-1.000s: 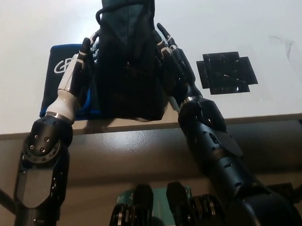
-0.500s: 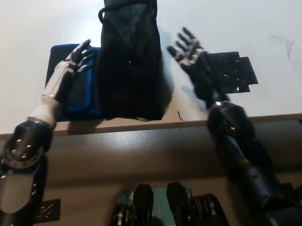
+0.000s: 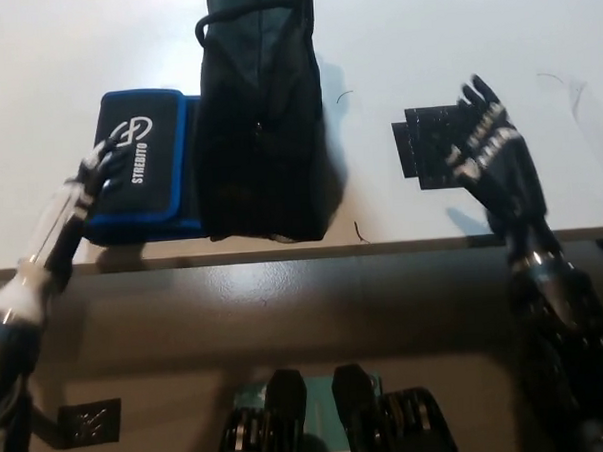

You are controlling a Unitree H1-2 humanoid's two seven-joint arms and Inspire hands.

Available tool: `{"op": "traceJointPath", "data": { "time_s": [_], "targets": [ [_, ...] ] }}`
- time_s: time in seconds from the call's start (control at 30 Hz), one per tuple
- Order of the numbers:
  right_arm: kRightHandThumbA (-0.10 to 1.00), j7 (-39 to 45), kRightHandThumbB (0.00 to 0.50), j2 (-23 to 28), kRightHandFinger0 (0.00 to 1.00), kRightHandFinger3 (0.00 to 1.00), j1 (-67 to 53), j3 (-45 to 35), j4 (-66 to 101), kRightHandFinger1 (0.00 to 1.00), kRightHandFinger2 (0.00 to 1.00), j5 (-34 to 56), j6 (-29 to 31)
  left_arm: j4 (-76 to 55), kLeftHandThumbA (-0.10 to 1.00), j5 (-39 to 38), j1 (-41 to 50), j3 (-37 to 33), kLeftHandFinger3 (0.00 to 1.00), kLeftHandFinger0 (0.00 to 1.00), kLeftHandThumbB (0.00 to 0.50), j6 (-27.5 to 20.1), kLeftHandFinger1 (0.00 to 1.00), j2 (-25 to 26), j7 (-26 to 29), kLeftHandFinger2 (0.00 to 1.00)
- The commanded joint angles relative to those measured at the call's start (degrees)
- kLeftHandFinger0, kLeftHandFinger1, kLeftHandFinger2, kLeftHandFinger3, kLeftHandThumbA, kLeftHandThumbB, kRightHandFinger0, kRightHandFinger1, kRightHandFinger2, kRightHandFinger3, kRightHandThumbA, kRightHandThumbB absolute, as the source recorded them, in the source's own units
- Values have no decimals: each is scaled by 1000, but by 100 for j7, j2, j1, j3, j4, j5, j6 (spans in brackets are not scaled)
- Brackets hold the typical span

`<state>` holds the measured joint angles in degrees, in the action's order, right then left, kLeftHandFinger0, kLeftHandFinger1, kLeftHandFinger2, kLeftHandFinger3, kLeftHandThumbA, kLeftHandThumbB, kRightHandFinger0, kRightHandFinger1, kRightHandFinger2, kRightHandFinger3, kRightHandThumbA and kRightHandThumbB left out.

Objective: Use both hands to pick up the lunch bag on the right hand side and smoothly move it near the note book on the left hand side

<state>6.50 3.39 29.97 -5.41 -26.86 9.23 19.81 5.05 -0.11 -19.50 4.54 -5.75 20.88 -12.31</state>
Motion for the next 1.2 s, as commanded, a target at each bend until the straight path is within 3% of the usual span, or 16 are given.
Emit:
{"op": "traceJointPath", "data": {
  "time_s": [0.0,0.03,0.17,0.43,0.5,0.6,0.7,0.8,1.0,1.17],
  "targets": [
    [1000,-358,353,122,1000,1000,-723,-33,1302,1000,1000,-821,708,-987,1000,-377,898,445,1000,1000,338,-964,1000,164,92,1000],
    [1000,-402,329,133,1000,1000,-911,-57,1380,1000,1000,-898,711,-978,1000,-447,1074,463,1000,1000,320,-1043,1000,127,67,1000],
    [1000,-247,318,137,1000,1000,-1480,-112,1458,1000,1000,-661,711,-753,1000,-593,1608,507,1000,1000,306,-1116,1000,37,-13,1000],
    [1000,-8,229,99,1000,1000,-2093,-159,1197,1000,1000,-466,711,47,1000,-530,2017,452,1000,1000,199,-1697,1000,56,-65,1000],
    [1000,-28,229,144,1000,1000,-2076,-123,1070,1000,1000,-549,711,251,1000,-587,1970,424,1000,1000,198,-1611,1000,84,-128,1000],
    [1000,-48,195,142,1000,1000,-2010,-101,770,1000,1000,-613,711,668,1000,-740,1870,396,1000,1000,142,-1577,1000,74,-244,1000],
    [1000,-64,216,127,1000,1000,-1908,-100,444,1000,1000,-621,711,981,1000,-773,1780,369,1000,1000,104,-1574,1000,83,-298,1000],
    [1000,-77,201,125,1000,1000,-1846,-125,300,1000,1000,-605,711,1300,1000,-836,1635,316,1000,1000,132,-1526,1000,121,-429,1000],
    [1000,-1,177,121,1000,1000,-1687,-172,86,1000,1000,-505,711,1504,1000,-681,1474,278,1000,1000,135,-1491,1000,184,-401,1000],
    [1000,6,191,109,1000,1000,-1585,-167,44,1000,1000,-501,711,1455,1000,-623,1428,289,1000,1000,143,-1463,1000,209,-358,1000]
  ]
}}
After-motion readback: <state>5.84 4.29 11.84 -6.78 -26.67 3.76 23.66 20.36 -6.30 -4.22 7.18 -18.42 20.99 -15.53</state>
